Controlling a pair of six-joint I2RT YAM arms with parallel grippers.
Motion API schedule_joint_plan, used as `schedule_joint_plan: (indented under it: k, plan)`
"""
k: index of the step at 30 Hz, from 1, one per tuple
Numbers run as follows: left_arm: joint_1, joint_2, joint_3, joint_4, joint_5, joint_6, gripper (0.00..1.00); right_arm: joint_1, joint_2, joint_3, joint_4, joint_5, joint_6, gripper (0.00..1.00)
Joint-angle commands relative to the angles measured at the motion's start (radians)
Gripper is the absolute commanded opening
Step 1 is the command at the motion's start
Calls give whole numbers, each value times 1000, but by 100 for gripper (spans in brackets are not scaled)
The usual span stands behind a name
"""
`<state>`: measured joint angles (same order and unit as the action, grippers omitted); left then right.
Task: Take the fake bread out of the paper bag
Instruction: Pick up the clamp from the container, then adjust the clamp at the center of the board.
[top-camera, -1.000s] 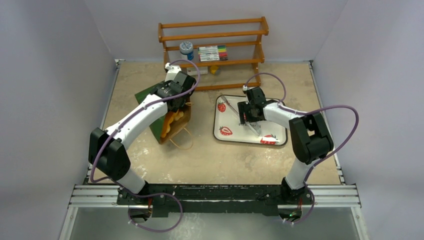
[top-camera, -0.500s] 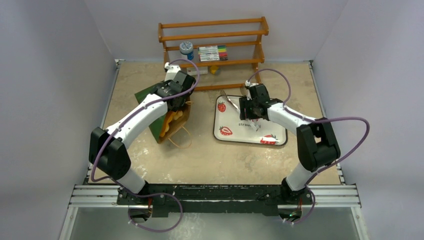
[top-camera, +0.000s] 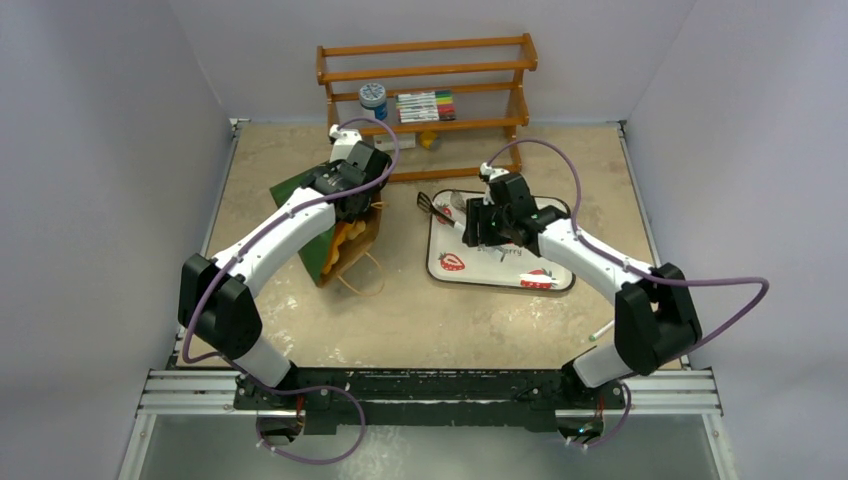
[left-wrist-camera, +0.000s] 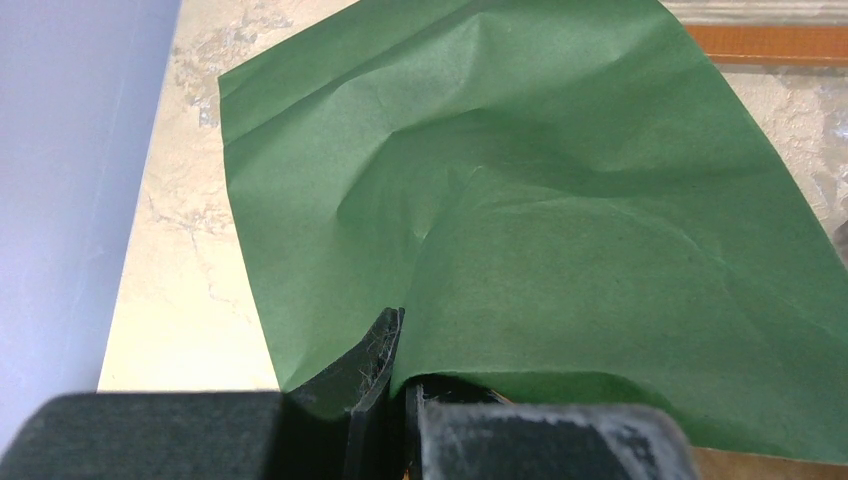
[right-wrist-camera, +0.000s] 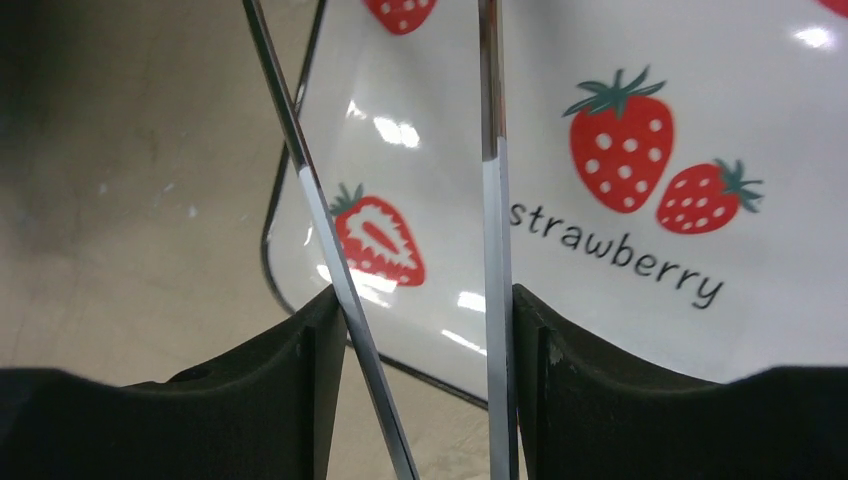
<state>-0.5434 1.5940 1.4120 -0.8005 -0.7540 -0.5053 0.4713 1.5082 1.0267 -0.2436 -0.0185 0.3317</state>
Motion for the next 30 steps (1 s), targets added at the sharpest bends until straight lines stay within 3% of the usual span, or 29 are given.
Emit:
schedule_joint_plan:
  k: [1,11,20,30]
  plan:
    - [16,1,4,69,-3,-17,0,44,-90,-11,-18,-7,82,57]
    - [16,-11,-30,83,-11,-25,0,108,-189,-88,-35,1,149,52]
    - [23,-12,-27,76,-36,-19,0,272,-274,-75,-88,110,250,45]
    - [26,-23,-48,84,-23,-16,0,346,-409,-178,-25,52,332,54]
